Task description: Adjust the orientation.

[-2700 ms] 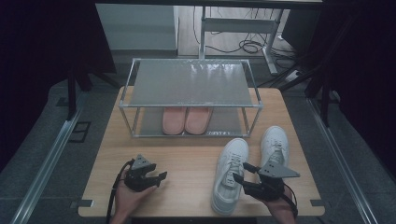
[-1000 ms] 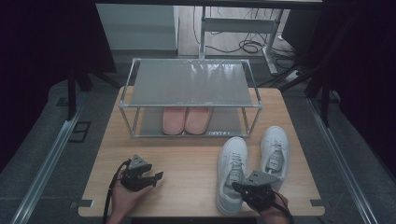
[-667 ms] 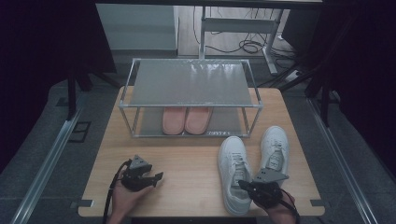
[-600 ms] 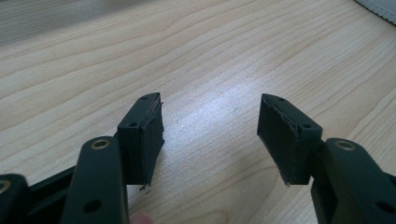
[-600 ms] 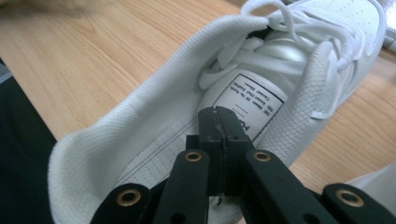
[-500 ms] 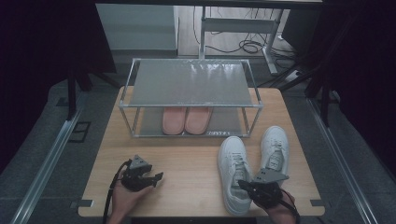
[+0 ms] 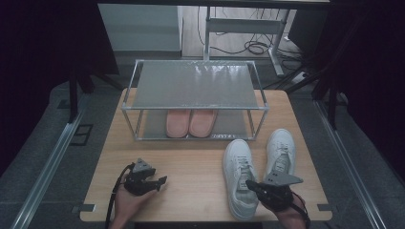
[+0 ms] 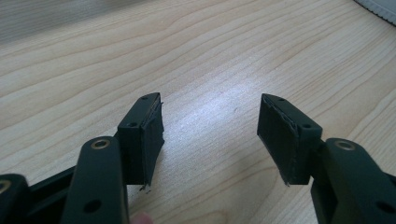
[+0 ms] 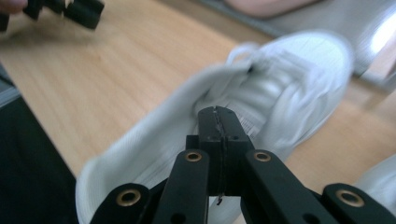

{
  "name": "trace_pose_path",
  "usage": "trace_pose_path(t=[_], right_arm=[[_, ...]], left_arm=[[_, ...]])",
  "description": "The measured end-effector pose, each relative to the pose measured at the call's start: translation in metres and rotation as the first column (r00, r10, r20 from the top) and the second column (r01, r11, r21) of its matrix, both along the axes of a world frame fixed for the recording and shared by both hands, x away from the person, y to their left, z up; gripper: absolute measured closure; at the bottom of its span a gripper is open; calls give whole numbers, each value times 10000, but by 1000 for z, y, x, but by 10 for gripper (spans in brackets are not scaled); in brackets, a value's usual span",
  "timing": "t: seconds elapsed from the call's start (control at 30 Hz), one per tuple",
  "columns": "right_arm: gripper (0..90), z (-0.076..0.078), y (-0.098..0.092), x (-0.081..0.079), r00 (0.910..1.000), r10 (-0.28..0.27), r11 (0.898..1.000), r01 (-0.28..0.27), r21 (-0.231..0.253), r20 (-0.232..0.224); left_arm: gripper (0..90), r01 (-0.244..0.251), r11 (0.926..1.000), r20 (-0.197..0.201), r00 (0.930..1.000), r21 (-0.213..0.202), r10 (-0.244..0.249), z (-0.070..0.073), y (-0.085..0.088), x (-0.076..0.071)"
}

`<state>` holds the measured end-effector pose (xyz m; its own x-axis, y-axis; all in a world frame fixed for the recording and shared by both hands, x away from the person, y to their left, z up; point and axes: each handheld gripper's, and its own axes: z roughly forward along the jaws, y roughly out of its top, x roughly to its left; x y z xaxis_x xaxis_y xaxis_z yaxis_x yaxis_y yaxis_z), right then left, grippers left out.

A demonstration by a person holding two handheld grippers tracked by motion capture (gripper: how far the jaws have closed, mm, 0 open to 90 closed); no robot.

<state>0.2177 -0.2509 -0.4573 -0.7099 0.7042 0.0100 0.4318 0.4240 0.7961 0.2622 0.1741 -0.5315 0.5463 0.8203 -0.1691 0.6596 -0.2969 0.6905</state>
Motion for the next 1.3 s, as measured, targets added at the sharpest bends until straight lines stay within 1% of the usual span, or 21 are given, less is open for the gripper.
trace_pose_path(t=[0.1, 0.13, 0.17, 0.23, 0.3, 0.33, 0.37, 0.4, 0.47, 0.5, 0.6, 0.7, 0.77, 0.8, 0.93, 1.03, 1.07, 1.13, 1.3], right_arm=[[900, 15, -2, 8, 9988, -307, 9995, 304, 95, 372], [900, 18, -4, 13, 9985, -416, 9991, 412, 115, 347], [900, 19, -5, 19, 9977, -581, 9983, 580, 27, 354], [900, 19, -5, 31, 9962, -823, 9960, 833, -339, 274], [900, 16, -6, 42, 9948, -1012, 9932, 1016, -571, 103], [900, 14, -7, 46, 9937, -1121, 9914, 1119, -681, 2], [900, 14, -7, 46, 9937, -1121, 9914, 1119, -681, 2], [900, 10, -8, 52, 9914, -1301, 9880, 1286, -858, -126], [900, 6, -9, 54, 9901, -1378, 9857, 1343, -1012, -281], [900, 4, -9, 54, 9897, -1403, 9838, 1361, -1170, -287], [900, 5, -9, 51, 9892, -1453, 9797, 1410, -1425, -207], [900, 4, -5, 51, 9903, -1376, 9758, 1323, -1740, -188], [900, 4, -2, 52, 9912, -1301, 9742, 1230, -1890, -256], [900, 4, 0, 52, 9913, -1295, 9716, 1224, -2023, -223], [900, 3, 3, 54, 9915, -1250, 9705, 1144, -2123, -368], [900, 2, 6, 55, 9921, -1201, 9691, 1090, -2212, -373], [900, 2, 11, 54, 9926, -1176, 9648, 1069, -2404, -308], [900, 2, 13, 54, 9929, -1150, 9632, 1042, -2479, -294], [900, -3, 19, 55, 9936, -1062, 9647, 934, -2461, -394]], left_arm=[[410, 70, 10000, -23, 10000, 36, -69, -1, -2, 0], [410, 82, 10000, -25, 10000, 32, -82, 0, -2, 0], [409, 82, 10000, -25, 10000, 32, -82, 0, -2, 0], [410, 87, 10000, 21, 10000, -4, -87, 0, 0, 1], [410, 58, 10000, 21, 10000, -20, -58, 1, 1, 1], [411, 27, 10000, 4, 10000, -48, -27, 1, 1, 1], [411, 27, 10000, 4, 10000, -48, -27, 1, 1, 1], [411, 5, 10000, 7, 10000, -63, -5, 1, 2, 1], [411, -11, 10000, 45, 10000, -77, 12, 1, 3, 1], [412, -22, 10000, 64, 10000, -83, 22, 1, 3, 0], [413, -34, 10000, 82, 10000, -74, 35, 2, 2, 0], [413, 16, 10000, 113, 9999, -64, -15, 2, 1, 0], [414, 21, 10000, 126, 9999, -70, -20, 3, 0, 0], [413, 16, 10000, 124, 9999, -70, -15, 2, 0, 0], [414, 12, 10000, 120, 9999, -66, -11, 2, 1, 1], [416, 26, 10000, 127, 9999, -63, -25, 2, 0, 1], [415, 32, 10000, 130, 9999, -55, -31, 2, 0, 1], [416, 29, 10000, 135, 9999, -58, -28, 2, 0, 1], [417, 7, 10000, 152, 9999, -85, -6, 2, 0, 1]])
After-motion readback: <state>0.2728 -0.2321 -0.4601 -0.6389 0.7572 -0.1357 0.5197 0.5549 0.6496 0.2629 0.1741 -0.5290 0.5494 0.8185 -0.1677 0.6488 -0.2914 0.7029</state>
